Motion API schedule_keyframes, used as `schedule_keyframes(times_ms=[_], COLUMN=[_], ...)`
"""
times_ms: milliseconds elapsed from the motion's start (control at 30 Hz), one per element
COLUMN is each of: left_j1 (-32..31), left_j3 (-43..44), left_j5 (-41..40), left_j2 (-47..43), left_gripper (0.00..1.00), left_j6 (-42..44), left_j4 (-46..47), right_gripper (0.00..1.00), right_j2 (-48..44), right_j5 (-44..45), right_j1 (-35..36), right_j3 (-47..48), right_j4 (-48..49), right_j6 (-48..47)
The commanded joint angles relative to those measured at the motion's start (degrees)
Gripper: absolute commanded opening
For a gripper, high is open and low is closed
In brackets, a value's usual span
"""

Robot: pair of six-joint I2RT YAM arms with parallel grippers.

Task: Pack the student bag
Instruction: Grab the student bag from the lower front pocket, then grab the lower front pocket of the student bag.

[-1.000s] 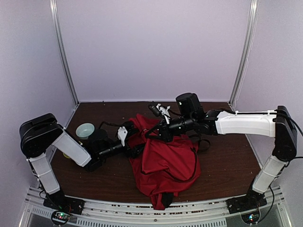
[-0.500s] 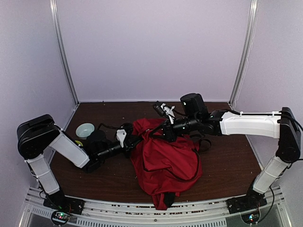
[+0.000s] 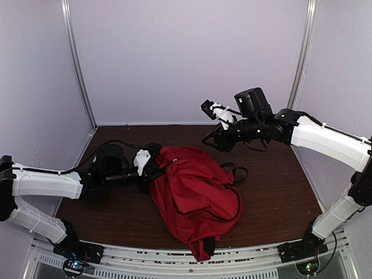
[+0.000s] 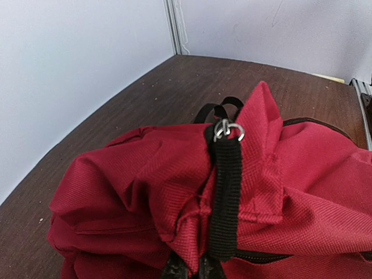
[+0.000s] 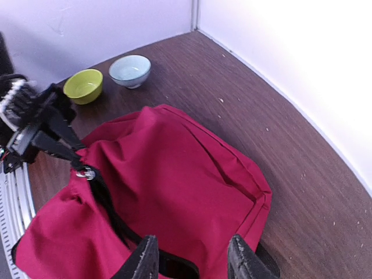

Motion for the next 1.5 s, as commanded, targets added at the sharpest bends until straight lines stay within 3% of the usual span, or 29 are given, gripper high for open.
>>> schedule_keyframes(times_ms=[0, 167, 300, 533, 700, 1100, 1300, 1467], left_j1=[0.07, -0.76, -2.05, -2.3, -2.39, -2.39, -2.39, -2.39], left_j3=[4.33, 5.58, 6.74, 5.7, 4.96, 7.38, 7.79, 8.15], left_j5=[-0.83, 1.49, 2.14, 4.66, 7.16, 12.35, 13.86, 14.21], left_j2=[-5.1, -7.19, -8.42, -10.57, -11.55, -9.93, -9.67, -9.77], left_gripper=[0.0, 0.0, 0.0, 0.0, 0.0, 0.0, 0.0, 0.0], left_j6=[1.0, -0.45, 0.14, -0.84, -1.65, -2.42, -2.73, -2.41], left_j4=[-6.09, -7.42, -8.36, -6.47, -3.9, -2.55, -1.95, -2.87], right_gripper=[0.43, 0.47, 0.47, 0.37, 0.38, 0.32, 0.21, 0.2], right_j2=[-5.1, -3.84, -0.39, 3.93, 5.23, 9.14, 10.62, 11.55], right_j5=[1.69, 7.24, 9.01, 6.46, 4.79, 14.79, 20.37, 26.15], right_j1=[6.7, 15.7, 18.15, 18.1, 18.09, 20.05, 21.35, 22.55], right_j3=[-2.89, -8.21, -7.12, -4.27, -6.73, -3.72, -3.4, -3.43], right_j4=[3.68, 16.82, 21.73, 20.36, 21.7, 19.32, 18.47, 17.81], right_j6=[-9.99, -22.18, -27.99, -33.18, -37.28, -44.48, -47.24, -51.66])
